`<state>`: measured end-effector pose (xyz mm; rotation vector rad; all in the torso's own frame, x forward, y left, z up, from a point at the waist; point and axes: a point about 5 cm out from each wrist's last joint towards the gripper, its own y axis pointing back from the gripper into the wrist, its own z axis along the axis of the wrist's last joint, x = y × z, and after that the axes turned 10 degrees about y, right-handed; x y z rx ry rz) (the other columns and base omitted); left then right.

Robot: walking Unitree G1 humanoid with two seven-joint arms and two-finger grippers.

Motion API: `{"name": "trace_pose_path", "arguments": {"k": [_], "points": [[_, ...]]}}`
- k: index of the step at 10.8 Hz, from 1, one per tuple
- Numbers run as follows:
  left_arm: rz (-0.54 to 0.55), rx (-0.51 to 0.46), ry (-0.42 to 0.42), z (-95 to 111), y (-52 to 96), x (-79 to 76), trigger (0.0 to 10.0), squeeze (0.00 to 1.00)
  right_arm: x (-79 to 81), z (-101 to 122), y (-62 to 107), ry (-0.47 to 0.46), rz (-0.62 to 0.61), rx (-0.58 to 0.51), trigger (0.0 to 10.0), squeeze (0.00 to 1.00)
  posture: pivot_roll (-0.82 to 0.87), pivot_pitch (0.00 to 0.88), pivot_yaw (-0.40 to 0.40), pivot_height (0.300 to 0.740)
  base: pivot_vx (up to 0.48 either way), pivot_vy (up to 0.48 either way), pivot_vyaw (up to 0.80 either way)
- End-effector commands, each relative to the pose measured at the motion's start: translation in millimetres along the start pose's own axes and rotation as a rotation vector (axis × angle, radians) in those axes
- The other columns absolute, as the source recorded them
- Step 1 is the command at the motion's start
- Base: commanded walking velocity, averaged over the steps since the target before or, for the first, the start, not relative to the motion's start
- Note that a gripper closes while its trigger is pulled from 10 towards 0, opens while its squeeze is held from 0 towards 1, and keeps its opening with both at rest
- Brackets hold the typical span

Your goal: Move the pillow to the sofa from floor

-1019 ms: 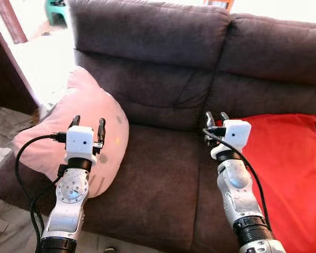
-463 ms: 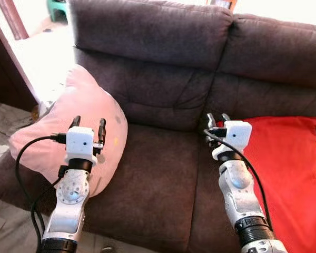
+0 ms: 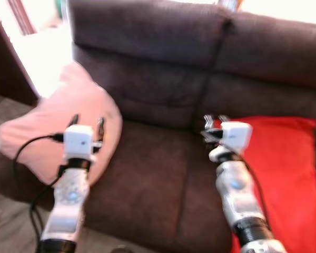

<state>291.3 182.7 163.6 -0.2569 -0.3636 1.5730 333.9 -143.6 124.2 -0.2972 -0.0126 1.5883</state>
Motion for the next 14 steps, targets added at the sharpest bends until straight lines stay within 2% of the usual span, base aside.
{"name": "trace_pose_path", "arguments": {"k": [1, 10, 14], "points": [[-0.010, -0.007, 0.012, 0.8, 1.6, -3.1, 10.0, 0.00, -7.2, -4.3, 2.4, 0.007, -0.021, 0.018, 10.0, 0.00, 0.19, 0.173, -0.061, 0.740, 0.000, -0.337, 0.00], [-0.023, -0.014, 0.020, 1.9, 0.9, -6.0, 10.0, 0.00, -7.1, -8.4, 5.2, 0.012, -0.023, 0.035, 10.0, 0.00, 0.19, 0.171, -0.061, 0.740, 0.000, -0.333, 0.00], [-0.030, 0.000, 0.024, -3.0, 0.8, -7.9, 10.0, 0.00, -15.4, -11.9, 6.0, 0.026, -0.043, 0.044, 10.0, 0.00, 0.18, 0.155, -0.061, 0.740, 0.000, -0.331, 0.00]]}}
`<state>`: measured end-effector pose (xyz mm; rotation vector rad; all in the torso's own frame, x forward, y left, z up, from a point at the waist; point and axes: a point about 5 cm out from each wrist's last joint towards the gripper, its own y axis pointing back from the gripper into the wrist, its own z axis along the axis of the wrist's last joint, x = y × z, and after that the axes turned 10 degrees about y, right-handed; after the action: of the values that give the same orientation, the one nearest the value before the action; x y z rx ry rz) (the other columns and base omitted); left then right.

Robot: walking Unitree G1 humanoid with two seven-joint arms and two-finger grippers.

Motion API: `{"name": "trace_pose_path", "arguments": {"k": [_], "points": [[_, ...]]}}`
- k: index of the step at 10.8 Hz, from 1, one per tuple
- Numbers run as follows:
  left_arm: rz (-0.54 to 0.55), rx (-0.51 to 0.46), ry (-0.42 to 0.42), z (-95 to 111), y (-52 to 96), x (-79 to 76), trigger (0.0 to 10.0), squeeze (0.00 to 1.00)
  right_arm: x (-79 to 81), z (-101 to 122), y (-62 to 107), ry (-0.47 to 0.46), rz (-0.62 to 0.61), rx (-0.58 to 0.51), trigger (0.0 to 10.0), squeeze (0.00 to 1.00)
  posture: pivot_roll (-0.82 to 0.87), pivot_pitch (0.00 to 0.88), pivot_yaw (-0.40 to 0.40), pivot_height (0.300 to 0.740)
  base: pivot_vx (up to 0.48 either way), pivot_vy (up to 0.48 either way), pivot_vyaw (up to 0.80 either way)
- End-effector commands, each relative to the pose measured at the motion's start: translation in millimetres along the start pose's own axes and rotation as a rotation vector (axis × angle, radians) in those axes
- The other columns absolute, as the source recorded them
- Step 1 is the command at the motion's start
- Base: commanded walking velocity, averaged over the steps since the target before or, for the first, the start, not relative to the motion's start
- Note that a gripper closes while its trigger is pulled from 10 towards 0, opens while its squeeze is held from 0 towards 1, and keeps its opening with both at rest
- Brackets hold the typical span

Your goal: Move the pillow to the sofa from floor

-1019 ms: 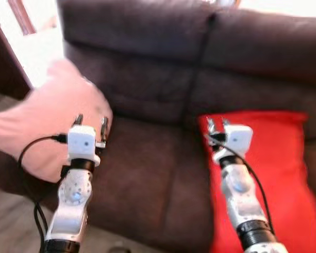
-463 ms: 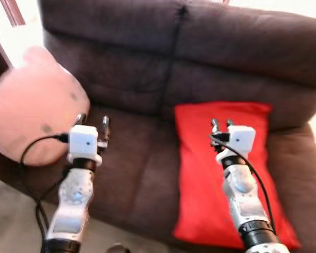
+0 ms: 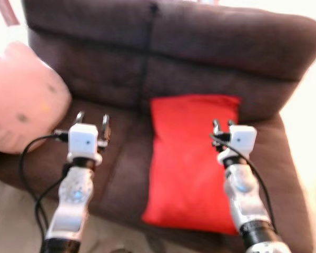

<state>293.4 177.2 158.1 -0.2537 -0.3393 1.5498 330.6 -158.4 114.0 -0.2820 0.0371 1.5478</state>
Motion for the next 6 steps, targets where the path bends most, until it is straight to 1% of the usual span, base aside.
{"name": "trace_pose_path", "arguments": {"k": [1, 2, 3, 4, 5, 6], "points": [[0.000, 0.023, 0.014, -7.6, 3.7, -1.2, 10.0, 0.00, -6.0, -11.1, 4.4, 0.009, -0.016, 0.042, 10.0, 0.00, 0.18, 0.148, -0.060, 0.740, 0.000, -0.330, 0.00], [0.009, 0.073, 0.022, -20.3, 9.1, 0.5, 10.0, 0.00, -9.2, -27.4, 11.1, 0.005, -0.028, 0.111, 10.0, 0.00, 0.18, 0.141, -0.059, 0.740, 0.000, -0.330, 0.00], [0.023, 0.159, 0.021, -40.1, 21.5, 4.9, 10.0, 0.00, -15.0, -55.2, 26.2, -0.003, -0.038, 0.237, 10.0, 0.00, 0.18, 0.144, -0.057, 0.740, 0.000, -0.334, 0.00], [0.029, 0.226, 0.023, -54.1, 31.8, 8.2, 10.0, 0.00, -20.1, -73.8, 39.6, -0.011, -0.047, 0.327, 10.0, 0.00, 0.19, 0.150, -0.057, 0.740, 0.000, -0.334, 0.00], [0.041, 0.306, 0.025, -70.3, 44.3, 11.9, 10.0, 0.00, -24.9, -89.4, 53.1, -0.002, -0.056, 0.403, 10.0, 0.00, 0.18, 0.153, -0.054, 0.740, 0.000, -0.330, 0.00], [0.059, 0.390, 0.025, -88.0, 60.7, 16.0, 10.0, 0.00, -30.6, -108.6, 72.7, 0.029, -0.054, 0.504, 10.0, 0.00, 0.18, 0.157, -0.053, 0.740, 0.000, -0.330, 0.00]]}}
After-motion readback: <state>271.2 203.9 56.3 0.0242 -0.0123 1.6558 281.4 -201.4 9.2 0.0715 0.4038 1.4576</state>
